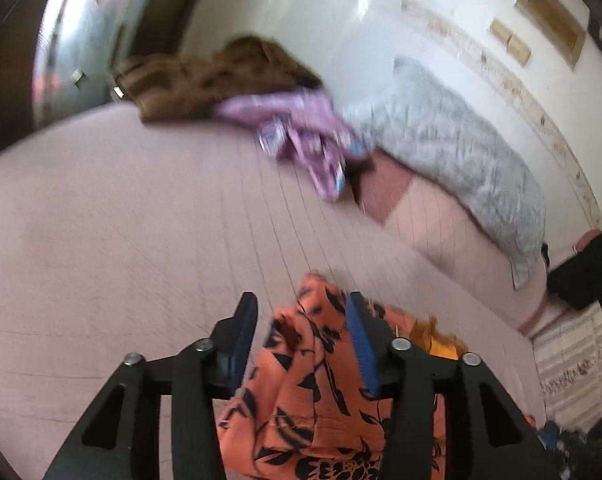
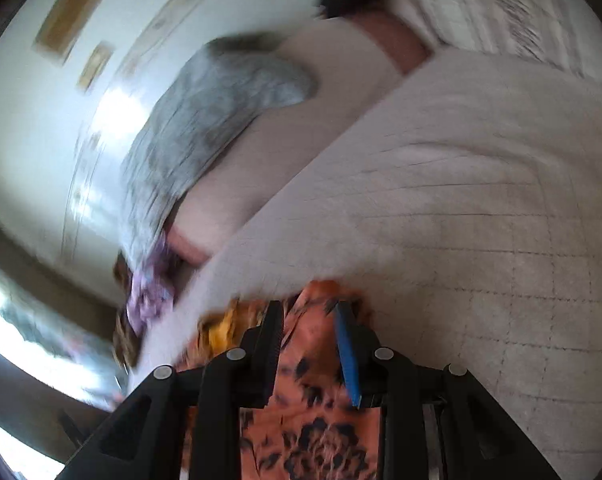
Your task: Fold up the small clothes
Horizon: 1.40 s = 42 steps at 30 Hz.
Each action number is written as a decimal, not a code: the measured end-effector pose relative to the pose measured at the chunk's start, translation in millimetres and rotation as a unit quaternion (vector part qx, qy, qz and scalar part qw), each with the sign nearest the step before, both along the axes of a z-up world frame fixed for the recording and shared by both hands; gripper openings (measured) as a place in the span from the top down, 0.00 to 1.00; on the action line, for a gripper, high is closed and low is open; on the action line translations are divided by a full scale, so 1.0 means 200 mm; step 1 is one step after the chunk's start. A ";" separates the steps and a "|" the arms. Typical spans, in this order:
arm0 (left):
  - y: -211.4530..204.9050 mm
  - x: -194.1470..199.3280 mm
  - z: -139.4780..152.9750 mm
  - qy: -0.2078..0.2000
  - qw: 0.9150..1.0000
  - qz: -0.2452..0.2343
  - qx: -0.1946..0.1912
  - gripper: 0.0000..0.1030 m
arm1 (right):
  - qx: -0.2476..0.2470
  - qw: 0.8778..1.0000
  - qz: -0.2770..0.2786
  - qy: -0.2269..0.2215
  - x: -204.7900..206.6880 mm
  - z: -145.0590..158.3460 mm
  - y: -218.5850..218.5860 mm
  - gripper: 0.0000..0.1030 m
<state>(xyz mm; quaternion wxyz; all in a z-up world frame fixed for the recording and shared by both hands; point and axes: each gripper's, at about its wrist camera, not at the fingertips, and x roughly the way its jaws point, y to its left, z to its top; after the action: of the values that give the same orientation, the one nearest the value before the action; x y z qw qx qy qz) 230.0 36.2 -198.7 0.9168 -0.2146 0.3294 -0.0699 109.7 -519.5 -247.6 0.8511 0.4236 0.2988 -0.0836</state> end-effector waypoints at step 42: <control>0.09 -0.06 -0.12 0.113 0.988 -0.047 0.097 0.28 | -0.186 0.920 0.335 0.088 0.63 -0.11 1.47 0.72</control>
<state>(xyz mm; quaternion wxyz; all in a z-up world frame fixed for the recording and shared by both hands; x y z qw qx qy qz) 218.3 54.7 -222.2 0.8858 -0.1157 0.4459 -0.0559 234.7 -225.7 -269.0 0.8632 0.1240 0.4756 0.1153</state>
